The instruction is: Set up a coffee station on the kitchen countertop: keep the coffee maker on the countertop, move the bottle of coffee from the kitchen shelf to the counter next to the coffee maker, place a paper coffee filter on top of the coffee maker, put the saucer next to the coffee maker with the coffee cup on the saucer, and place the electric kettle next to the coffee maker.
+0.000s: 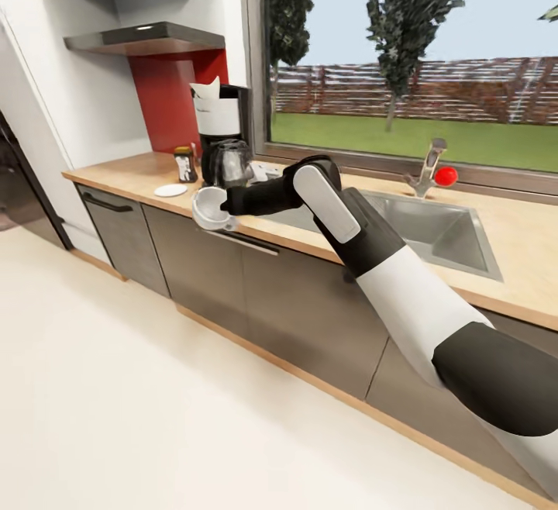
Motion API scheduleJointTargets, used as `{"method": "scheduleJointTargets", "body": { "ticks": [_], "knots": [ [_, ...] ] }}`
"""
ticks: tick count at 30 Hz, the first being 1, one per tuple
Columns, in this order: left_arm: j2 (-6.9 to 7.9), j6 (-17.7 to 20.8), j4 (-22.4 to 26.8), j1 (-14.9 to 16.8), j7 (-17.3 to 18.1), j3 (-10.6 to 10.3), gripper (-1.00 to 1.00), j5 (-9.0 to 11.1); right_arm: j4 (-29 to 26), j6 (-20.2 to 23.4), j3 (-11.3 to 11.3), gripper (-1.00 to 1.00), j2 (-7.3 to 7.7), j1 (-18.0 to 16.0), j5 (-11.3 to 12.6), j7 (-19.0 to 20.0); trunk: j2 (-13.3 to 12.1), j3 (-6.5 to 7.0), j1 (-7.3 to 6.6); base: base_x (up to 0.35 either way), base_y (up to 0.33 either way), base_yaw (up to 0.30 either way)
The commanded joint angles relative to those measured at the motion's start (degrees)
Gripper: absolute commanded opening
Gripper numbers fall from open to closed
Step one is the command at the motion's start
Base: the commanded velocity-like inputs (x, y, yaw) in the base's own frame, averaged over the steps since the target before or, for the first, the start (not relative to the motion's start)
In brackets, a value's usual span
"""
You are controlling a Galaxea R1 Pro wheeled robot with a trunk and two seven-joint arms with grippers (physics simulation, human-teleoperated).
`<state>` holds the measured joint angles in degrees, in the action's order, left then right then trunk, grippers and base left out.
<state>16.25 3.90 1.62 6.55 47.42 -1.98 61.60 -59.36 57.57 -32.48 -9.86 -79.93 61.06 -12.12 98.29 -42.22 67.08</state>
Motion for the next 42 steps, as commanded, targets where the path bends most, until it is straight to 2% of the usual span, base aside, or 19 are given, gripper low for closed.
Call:
{"method": "scheduleJointTargets", "body": {
  "ticks": [1,31,42],
  "knots": [
    [0.01,0.4,0.0,0.0,0.2,-0.2,1.0,0.5,-0.1,0.1,0.0,-1.0,0.02,0.0,0.6,-0.6,0.0,-0.05,-0.01,0.0,0.0,0.272],
    [0.01,0.4,0.0,0.0,0.2,-0.2,1.0,0.5,-0.1,0.1,0.0,-1.0,0.02,0.0,0.6,-0.6,0.0,-0.05,-0.01,0.002,0.0,0.27],
    [0.01,0.4,0.0,0.0,0.2,-0.2,1.0,0.5,-0.1,0.1,0.0,-1.0,0.02,0.0,0.6,-0.6,0.0,-0.05,-0.01,0.256,0.055,0.155]
  ]
}}
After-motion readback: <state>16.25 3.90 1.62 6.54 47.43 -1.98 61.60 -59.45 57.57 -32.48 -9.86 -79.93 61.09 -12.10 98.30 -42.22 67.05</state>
